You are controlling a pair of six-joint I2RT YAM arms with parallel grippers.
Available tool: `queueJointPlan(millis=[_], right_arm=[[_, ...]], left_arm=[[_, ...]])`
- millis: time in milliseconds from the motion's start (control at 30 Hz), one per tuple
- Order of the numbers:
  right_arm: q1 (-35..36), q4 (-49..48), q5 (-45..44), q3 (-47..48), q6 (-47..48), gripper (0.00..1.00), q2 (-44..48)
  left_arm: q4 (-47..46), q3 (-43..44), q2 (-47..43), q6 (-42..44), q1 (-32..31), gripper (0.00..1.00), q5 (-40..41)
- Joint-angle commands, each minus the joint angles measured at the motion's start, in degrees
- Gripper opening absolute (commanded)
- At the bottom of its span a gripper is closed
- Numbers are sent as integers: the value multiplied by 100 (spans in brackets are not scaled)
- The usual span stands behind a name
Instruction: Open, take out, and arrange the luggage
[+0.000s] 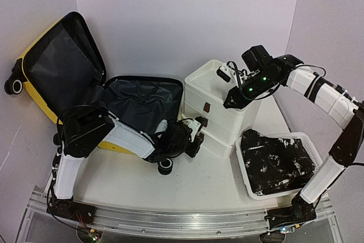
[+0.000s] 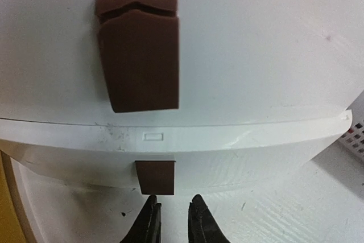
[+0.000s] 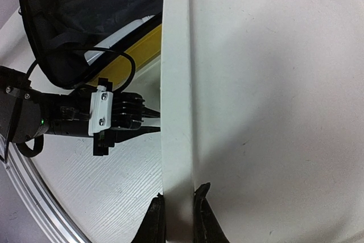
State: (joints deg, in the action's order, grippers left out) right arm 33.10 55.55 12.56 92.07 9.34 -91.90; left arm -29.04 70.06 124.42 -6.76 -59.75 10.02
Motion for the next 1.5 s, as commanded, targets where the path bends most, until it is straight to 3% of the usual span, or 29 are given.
queueJointPlan(millis=[0,67,133,300,500,767,1133,1467], right_arm=[[23,800,68,-58,-381,0,264],[21,800,74,-50,-372,0,256],[21,800,116,-57,-364,0,246],[21,787,153,-55,-363,0,209],[21,778,90,46,-403,0,142],[14,745,128,60,-372,0,107],[12,725,151,133,-427,0,65],[12,570,-327,17,-646,0,-26]], left_arm=[[-38,254,-198,-220,69,7,-220],[-36,263,-177,-207,68,13,-221],[-12,322,-139,-242,104,32,-125],[51,581,8,-459,294,42,-256],[327,998,310,-558,292,39,-628],[408,738,226,-687,297,44,-643],[536,1273,623,-556,332,36,-676],[557,1433,536,-263,341,1,-373]])
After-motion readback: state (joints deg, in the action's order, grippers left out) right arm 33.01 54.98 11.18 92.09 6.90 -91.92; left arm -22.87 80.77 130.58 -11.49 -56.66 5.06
